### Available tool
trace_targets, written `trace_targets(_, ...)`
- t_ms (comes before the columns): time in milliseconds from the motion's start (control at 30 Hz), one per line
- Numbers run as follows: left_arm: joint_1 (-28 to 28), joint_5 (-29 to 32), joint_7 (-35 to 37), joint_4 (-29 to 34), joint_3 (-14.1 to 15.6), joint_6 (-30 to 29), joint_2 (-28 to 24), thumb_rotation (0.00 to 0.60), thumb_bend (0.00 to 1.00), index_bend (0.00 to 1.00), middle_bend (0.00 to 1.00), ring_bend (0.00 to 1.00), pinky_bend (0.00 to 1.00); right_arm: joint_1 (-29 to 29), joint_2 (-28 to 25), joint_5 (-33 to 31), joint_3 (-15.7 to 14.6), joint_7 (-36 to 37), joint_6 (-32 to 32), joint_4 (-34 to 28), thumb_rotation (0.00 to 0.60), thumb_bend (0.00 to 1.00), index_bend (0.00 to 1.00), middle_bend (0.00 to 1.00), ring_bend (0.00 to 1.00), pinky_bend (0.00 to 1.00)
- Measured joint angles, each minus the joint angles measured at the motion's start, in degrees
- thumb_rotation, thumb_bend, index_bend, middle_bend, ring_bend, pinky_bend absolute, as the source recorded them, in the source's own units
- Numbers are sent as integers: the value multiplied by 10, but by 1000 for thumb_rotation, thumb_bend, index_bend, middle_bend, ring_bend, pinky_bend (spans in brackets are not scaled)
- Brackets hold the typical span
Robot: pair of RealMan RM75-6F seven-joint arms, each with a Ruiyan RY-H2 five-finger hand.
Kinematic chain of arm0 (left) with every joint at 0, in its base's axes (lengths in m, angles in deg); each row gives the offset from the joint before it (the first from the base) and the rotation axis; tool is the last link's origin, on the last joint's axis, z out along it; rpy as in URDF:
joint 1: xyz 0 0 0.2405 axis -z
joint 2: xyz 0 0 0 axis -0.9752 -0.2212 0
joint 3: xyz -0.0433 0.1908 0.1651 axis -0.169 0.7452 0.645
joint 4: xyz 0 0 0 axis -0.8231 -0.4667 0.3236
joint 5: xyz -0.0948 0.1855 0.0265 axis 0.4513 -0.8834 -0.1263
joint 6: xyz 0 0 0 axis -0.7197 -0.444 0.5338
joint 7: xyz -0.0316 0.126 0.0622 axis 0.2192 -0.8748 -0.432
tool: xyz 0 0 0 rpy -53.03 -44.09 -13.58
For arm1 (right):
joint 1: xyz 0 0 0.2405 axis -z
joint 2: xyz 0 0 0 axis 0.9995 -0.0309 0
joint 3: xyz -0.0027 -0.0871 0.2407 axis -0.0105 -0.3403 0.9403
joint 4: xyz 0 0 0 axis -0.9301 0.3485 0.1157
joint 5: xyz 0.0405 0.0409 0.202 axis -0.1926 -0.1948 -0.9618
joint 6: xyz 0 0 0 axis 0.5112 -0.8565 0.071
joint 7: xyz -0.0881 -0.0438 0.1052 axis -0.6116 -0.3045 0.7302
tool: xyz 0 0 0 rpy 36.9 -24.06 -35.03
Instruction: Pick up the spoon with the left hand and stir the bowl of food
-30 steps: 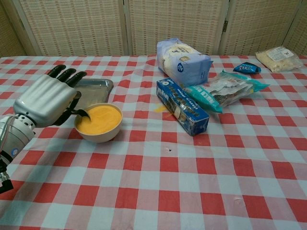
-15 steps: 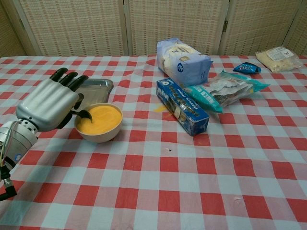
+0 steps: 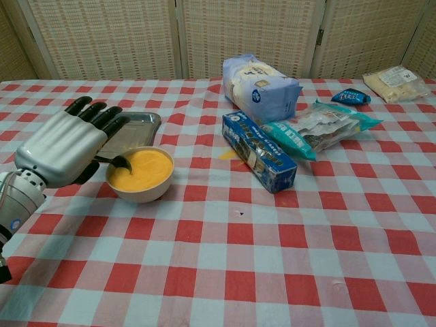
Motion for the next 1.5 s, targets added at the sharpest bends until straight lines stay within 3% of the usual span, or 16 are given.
trace_targets(233, -22, 19, -21, 124, 12, 10, -73, 600, 426, 59, 0, 0, 13, -1, 4, 1, -1, -7, 2, 1, 600, 121, 0, 0, 0, 0)
trace_targets(367, -33, 32, -5, 217, 20, 29, -146, 600, 464, 213, 0, 0, 13, 0, 5, 3, -3, -9, 1, 0, 600, 121, 0, 0, 0, 0)
trace_targets(567, -32, 45, 149, 306, 20, 94, -265, 600, 472, 323, 0, 0, 13, -2, 9, 6, -6, -18, 6, 0, 600, 121, 0, 0, 0, 0)
trace_targets(700, -14, 60, 294, 338, 13, 179, -343, 600, 465, 347, 0, 0, 11, -3, 14, 9, -9, -27, 10, 0, 600, 120, 0, 0, 0, 0)
trace_targets(900, 27, 79, 454, 341, -9, 293, -404, 600, 433, 386, 0, 0, 8, -6, 20, 7, -12, -38, 19, -1, 600, 120, 0, 0, 0, 0)
trace_targets(1200, 60, 47, 621, 285, -29, 316, -403, 600, 434, 415, 0, 0, 8, -10, 24, -5, -8, -43, 26, 3, 600, 120, 0, 0, 0, 0)
trace_targets(1500, 91, 22, 696, 200, -14, 357, -372, 600, 429, 402, 0, 0, 6, -7, 24, 13, -15, -39, 15, 0, 600, 121, 0, 0, 0, 0)
